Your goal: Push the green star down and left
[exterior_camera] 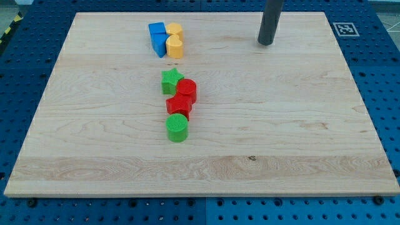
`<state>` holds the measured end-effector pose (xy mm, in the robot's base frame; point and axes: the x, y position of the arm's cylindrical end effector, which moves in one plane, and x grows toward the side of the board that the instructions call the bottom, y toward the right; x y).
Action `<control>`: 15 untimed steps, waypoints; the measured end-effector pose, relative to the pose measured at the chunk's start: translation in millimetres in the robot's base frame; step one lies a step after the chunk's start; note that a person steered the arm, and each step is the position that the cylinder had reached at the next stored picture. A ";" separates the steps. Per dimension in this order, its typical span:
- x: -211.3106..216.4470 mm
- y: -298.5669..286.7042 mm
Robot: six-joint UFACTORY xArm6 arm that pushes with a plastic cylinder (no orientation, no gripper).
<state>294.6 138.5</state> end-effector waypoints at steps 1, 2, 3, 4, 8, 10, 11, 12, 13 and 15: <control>11.8 -7.6; 23.2 -25.9; 27.2 -59.5; 37.9 -86.5; 87.5 -161.9; 108.7 -195.6; 108.0 -198.9; 101.9 -207.4; 102.1 -237.0; 102.1 -287.1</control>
<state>396.7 -148.6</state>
